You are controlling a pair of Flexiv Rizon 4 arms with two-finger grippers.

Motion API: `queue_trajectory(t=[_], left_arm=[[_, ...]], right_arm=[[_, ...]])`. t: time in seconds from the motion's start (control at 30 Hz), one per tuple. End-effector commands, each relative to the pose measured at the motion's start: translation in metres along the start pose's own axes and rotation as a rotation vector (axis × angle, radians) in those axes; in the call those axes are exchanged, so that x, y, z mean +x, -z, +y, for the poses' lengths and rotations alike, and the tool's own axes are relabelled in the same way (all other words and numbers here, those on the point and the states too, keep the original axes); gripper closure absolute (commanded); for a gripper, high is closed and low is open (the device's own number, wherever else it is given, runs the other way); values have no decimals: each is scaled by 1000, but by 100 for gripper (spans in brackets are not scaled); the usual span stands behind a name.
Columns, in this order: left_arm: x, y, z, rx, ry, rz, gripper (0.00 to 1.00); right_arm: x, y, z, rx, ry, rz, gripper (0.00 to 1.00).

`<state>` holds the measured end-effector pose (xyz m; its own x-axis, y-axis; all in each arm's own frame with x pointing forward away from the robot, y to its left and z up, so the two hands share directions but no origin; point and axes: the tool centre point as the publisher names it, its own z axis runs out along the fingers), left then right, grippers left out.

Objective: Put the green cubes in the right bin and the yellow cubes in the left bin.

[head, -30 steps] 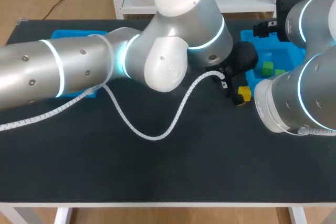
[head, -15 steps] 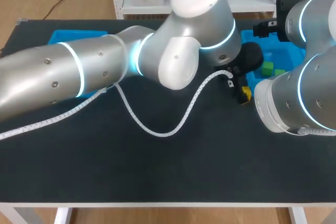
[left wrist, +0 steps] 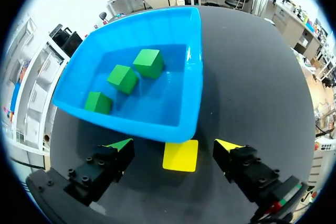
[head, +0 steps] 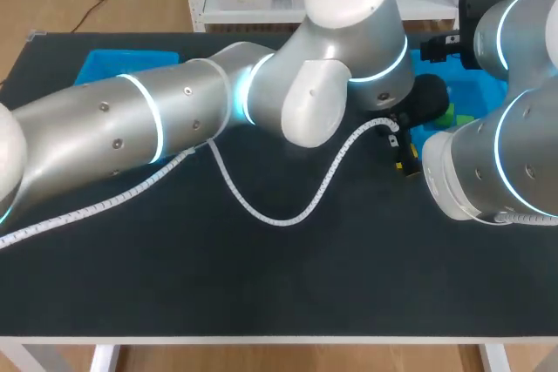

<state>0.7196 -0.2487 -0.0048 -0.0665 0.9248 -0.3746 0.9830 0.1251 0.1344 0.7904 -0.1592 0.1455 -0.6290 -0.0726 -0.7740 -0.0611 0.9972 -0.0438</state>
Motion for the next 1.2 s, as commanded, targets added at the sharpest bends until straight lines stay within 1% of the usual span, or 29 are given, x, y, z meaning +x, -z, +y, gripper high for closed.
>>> queue_trajectory(t=[0.03, 0.37, 0.47, 0.5, 0.6, 0.67, 0.7, 0.73, 0.77, 0.8, 0.83, 0.87, 0.9, 0.97, 1.0, 1.03, 1.07, 1.1, 1.17, 1.2], left_arm=[[-2, -3, 3, 1, -4, 10, 100], [12, 0, 3, -10, -16, 29, 100], [19, 4, 5, -24, -15, 40, 100], [20, 6, 6, -28, -14, 41, 100], [35, 23, 21, -70, 40, 39, 100], [53, 45, 41, -119, 125, 24, 100], [60, 53, 48, -136, 157, 21, 100], [74, 70, 59, -167, 218, 12, 100], [82, 79, 66, -186, 253, 4, 100], [94, 92, 75, -214, 303, -5, 100], [111, 110, 86, -247, 373, -18, 100], [124, 123, 92, -272, 413, -26, 100], [134, 133, 96, -293, 440, -30, 100], [164, 163, 106, -349, 526, -41, 100], [174, 170, 110, -364, 547, -40, 100], [192, 185, 115, -404, 583, -37, 100], [206, 197, 118, -434, 619, -32, 100], [216, 204, 119, -449, 645, -29, 100], [249, 228, 124, -506, 726, -15, 100], [258, 234, 124, -522, 747, -8, 100]], right_arm=[[0, 0, -2, -8, 0, 3, 0], [0, 0, -2, -8, 0, 3, 0], [0, 0, -2, -8, 0, 3, 0], [0, 0, -2, -8, 0, 3, 0], [0, 0, -2, -8, 0, 3, 0], [0, 0, -2, -8, 0, 3, 0], [0, 0, -2, -8, 0, 3, 0], [0, 0, -2, -8, 0, 3, 0], [0, 0, -2, -8, 0, 3, 0], [0, 0, -2, -8, 0, 3, 0], [0, 0, -2, -8, 0, 3, 0], [0, 0, -2, -8, 0, 3, 0], [0, 0, -2, -8, 0, 3, 0], [0, 0, -2, -8, 0, 3, 0], [0, 0, -2, -8, 0, 3, 0], [0, 0, -2, -8, 0, 3, 0], [0, 0, -2, -8, 0, 3, 0], [0, 0, -2, -8, 0, 3, 0], [0, 0, -2, -8, 0, 3, 0], [0, 0, -2, -8, 0, 3, 0]])
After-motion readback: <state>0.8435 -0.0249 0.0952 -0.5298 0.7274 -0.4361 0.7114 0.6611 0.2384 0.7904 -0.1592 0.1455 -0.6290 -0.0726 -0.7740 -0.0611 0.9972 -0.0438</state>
